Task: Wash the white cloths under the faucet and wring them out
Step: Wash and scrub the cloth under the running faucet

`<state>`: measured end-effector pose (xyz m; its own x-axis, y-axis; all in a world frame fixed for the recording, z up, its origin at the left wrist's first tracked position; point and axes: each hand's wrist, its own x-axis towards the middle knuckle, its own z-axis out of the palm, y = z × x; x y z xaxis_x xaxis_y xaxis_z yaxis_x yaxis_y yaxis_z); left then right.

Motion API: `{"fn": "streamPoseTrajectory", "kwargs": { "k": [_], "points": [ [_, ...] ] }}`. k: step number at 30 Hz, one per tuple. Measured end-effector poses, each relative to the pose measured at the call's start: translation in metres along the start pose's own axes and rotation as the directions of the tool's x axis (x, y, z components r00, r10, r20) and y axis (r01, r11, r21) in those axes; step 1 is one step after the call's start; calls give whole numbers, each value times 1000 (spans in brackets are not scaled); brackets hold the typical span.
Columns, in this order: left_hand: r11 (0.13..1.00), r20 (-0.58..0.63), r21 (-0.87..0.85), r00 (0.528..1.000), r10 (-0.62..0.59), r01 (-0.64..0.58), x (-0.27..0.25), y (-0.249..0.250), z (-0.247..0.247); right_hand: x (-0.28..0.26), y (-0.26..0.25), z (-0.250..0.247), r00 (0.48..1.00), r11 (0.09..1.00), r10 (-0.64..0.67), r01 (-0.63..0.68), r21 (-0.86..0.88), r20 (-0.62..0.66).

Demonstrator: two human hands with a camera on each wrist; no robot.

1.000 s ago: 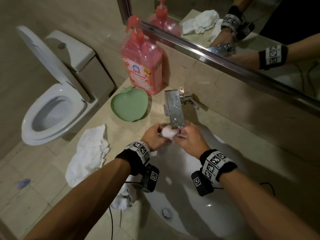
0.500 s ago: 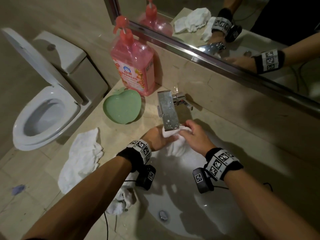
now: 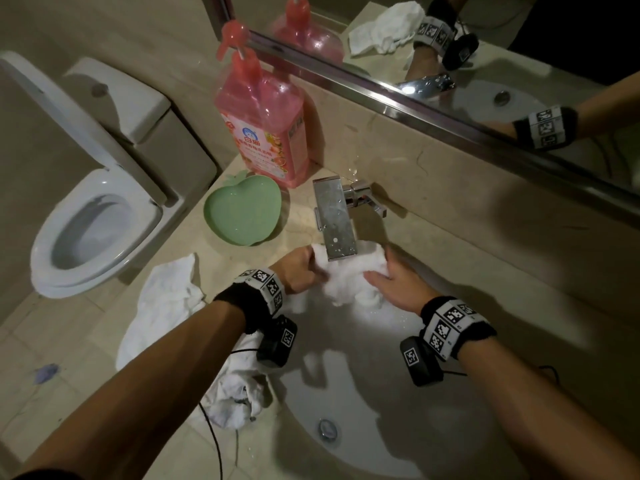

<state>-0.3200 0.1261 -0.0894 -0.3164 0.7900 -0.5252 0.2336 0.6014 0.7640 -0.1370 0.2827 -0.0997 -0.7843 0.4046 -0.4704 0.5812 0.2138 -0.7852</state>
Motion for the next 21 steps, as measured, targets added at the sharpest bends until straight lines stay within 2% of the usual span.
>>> {"fn": "streamPoseTrajectory", "kwargs": {
  "k": [3,6,8,10,12,14,16,19,21],
  "points": [
    [999,-42,6,999,-32,32,-3,4,2,1,-6,-7,999,987,-35,38,-154,18],
    [995,-98,77,994,-54,61,-7,3,-4,2,-8,-6,997,986,-77,78,-146,15],
    [998,-140,57,990,-20,28,-13,1,-11,4,-7,-4,996,987,-92,88,-135,-21],
    [998,-166,18,984,58,-56,-20,-2,-16,3,-8,-3,986,970,-153,139,-201,-59],
    [995,-172,-78,984,52,-66,-25,-5,-19,3,-11,0,977,952,-214,203,-230,-23],
    [966,-136,-259,990,-25,-11,-31,-7,-23,3,-15,0,970,943,-237,244,-224,59],
    [939,-72,-343,996,-51,23,-34,-8,-28,2,-20,-1,968,940,-224,246,-238,116],
    [894,8,-434,994,-113,106,-38,-5,-30,3,-22,-1,957,926,-274,288,-245,92],
    [873,48,-460,986,-157,161,-36,-3,-28,0,-25,-2,966,934,-255,258,-246,45]
  ]
}}
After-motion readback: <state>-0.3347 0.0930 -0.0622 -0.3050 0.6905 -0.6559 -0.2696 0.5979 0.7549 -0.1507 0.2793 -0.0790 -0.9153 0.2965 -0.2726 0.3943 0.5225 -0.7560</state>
